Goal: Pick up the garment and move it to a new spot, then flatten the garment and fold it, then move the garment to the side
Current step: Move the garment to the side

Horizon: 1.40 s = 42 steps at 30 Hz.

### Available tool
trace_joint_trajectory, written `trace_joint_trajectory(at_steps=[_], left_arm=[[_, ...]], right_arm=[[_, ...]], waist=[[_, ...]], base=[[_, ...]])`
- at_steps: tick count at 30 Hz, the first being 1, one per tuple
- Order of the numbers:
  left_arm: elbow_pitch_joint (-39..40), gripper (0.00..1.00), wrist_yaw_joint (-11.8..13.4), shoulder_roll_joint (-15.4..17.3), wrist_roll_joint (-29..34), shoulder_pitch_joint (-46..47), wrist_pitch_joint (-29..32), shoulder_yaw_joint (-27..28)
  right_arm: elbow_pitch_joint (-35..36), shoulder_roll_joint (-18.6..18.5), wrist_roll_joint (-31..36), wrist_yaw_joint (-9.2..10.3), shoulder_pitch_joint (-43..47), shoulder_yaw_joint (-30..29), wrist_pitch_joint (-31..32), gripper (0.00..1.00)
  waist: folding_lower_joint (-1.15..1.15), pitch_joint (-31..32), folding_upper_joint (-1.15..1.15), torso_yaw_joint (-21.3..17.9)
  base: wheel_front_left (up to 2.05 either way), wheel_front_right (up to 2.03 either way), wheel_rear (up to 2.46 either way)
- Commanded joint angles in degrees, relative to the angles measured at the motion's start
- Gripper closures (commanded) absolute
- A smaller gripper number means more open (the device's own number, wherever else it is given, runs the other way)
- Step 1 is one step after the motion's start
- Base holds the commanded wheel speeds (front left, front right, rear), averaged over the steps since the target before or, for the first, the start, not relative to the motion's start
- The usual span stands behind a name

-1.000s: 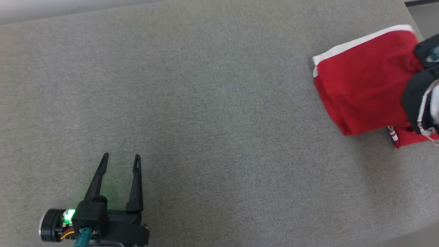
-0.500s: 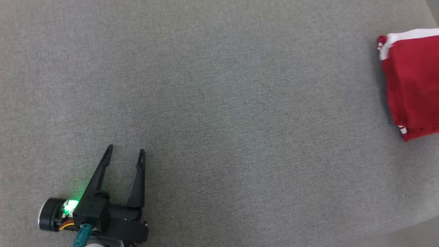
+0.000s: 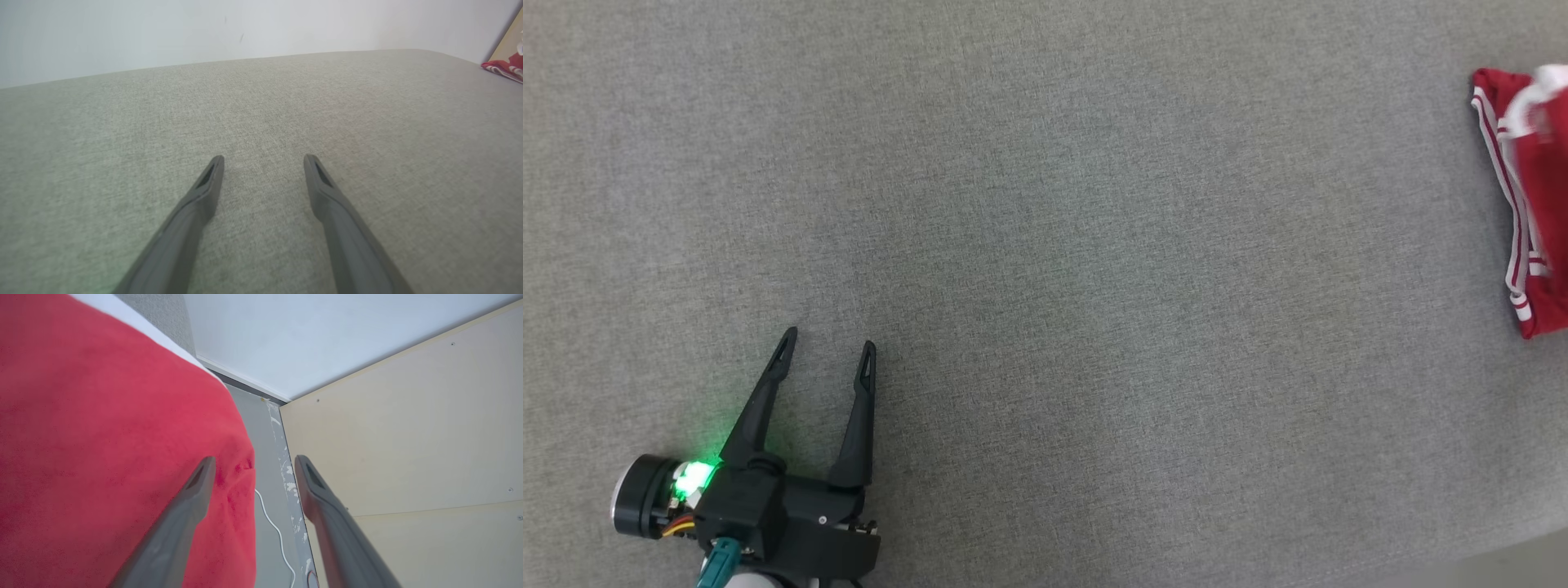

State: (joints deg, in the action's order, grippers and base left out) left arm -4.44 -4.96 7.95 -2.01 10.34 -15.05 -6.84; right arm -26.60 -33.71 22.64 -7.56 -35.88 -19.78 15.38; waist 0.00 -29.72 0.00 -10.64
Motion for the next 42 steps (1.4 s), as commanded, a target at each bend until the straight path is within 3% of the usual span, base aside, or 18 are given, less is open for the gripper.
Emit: trace_joint_trajectory(at_steps=[1,9,13,20,31,42], left_arm=[[-1.6,0.00,0.6,1.0,0.6,0.4,0.3,0.7],[-0.2,0.00,-0.5,-0.7,-2.3,0.0,-0.1,-0.7],[0.9,0.00,-0.5,-1.5,-3.5,-1.6,-0.1,-0.2],[1.2,0.00,2.2,-3.6,-5.1,-4.6,-0.1,2.4],[0.5,0.00,4.6,-4.8,-5.2,-8.6,-0.1,2.7],[-2.6,0.00,7.5,-5.1,-8.4,-13.2,-0.1,4.6]], right_arm=[[0.1,0.8,0.9,0.19,-0.3,-0.5,-1.0,0.00],[4.3,8.9,1.7,0.19,1.3,-4.3,-7.8,0.00],[8.6,15.5,-3.3,0.19,3.8,-6.1,-11.4,0.00],[14.0,22.5,-14.0,0.19,11.0,-3.7,-17.0,0.00],[21.1,27.9,-23.8,0.19,24.1,3.7,-17.8,0.00],[17.4,30.9,-27.2,0.18,32.5,5.6,-23.2,0.00]], waist=[[0.00,0.4,0.00,0.0],[0.00,5.1,0.00,0.7],[0.00,8.9,0.00,1.4],[0.00,15.9,0.00,2.5],[0.00,24.0,0.00,5.7],[0.00,28.5,0.00,8.5]], base=[[0.00,0.00,0.00],[0.00,0.00,0.00],[0.00,0.00,0.00],[0.00,0.00,0.00],[0.00,0.00,0.00],[0.00,0.00,0.00]])
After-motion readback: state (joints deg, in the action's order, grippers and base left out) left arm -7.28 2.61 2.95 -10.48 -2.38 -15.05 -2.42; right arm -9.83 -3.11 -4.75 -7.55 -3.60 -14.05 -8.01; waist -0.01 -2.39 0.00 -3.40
